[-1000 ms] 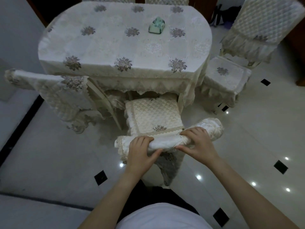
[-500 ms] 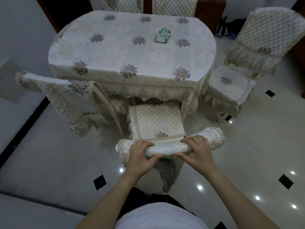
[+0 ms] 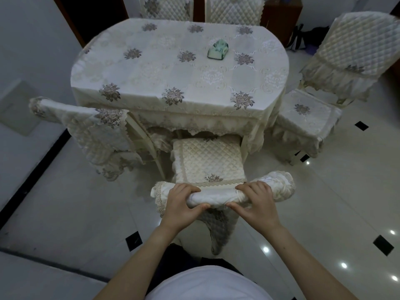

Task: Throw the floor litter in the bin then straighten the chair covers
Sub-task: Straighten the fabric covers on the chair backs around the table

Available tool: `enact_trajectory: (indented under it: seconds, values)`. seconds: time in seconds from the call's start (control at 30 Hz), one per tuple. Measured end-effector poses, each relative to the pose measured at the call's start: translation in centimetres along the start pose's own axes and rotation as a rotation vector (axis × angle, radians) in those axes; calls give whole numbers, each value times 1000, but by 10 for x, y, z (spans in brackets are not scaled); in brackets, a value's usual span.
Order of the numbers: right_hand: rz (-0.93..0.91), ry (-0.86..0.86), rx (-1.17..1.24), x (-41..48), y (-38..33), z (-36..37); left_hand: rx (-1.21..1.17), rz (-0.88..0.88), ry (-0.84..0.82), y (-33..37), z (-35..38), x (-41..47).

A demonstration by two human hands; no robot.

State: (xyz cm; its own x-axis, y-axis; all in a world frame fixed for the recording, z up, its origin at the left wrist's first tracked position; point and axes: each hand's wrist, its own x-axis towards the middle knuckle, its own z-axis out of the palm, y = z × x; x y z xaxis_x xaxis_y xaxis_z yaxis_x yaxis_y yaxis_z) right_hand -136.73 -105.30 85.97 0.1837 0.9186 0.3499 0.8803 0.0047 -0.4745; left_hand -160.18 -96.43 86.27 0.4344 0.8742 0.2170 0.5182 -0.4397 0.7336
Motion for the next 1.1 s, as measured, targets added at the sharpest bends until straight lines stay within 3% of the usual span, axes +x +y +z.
enact_trajectory:
  seconds: [1.1]
  values:
    - [179,86,2,86,-84,82,-56,121,-167,-102,-90,109]
